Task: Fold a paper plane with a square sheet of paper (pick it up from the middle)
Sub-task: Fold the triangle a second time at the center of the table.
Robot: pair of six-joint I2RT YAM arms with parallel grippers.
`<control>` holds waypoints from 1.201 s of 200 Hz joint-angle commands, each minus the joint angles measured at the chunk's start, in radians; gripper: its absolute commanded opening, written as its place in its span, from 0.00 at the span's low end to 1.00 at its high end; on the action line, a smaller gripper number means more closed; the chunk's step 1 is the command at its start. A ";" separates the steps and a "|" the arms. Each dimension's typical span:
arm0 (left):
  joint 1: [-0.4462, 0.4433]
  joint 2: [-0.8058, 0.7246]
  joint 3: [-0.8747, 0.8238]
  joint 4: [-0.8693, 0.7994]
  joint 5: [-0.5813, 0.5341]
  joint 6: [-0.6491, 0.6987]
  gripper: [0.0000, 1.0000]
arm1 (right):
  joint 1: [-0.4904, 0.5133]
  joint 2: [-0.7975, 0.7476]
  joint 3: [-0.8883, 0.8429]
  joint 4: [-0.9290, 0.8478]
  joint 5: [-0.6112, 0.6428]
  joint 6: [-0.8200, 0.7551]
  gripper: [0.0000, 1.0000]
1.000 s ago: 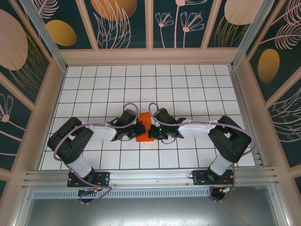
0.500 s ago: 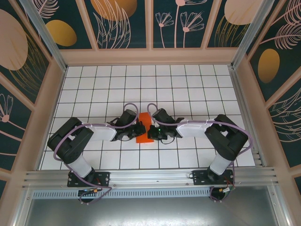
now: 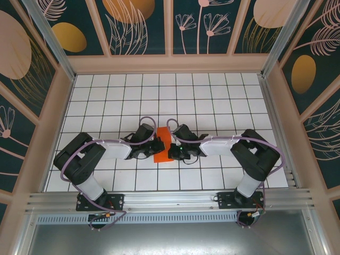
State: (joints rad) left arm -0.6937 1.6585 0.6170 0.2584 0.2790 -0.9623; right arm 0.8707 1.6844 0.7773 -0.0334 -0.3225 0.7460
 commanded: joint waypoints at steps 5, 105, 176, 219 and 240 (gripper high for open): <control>0.000 0.021 -0.039 -0.134 -0.029 -0.009 0.00 | 0.009 -0.019 -0.036 -0.066 -0.003 -0.018 0.00; 0.000 0.015 -0.040 -0.108 -0.020 0.009 0.00 | 0.015 -0.213 -0.123 -0.096 0.048 -0.015 0.00; 0.002 0.018 -0.045 -0.009 0.008 0.031 0.00 | 0.003 -0.151 -0.094 0.152 0.042 -0.007 0.00; 0.000 0.017 -0.049 0.021 0.012 0.034 0.00 | -0.025 -0.076 -0.109 0.179 0.004 -0.046 0.00; 0.000 0.005 -0.058 0.032 0.014 0.043 0.00 | -0.033 -0.059 -0.116 0.176 -0.009 -0.059 0.00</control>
State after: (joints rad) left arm -0.6937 1.6558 0.5907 0.3145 0.2871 -0.9459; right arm 0.8490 1.6066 0.6666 0.1070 -0.2993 0.7250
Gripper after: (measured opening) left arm 0.068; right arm 0.055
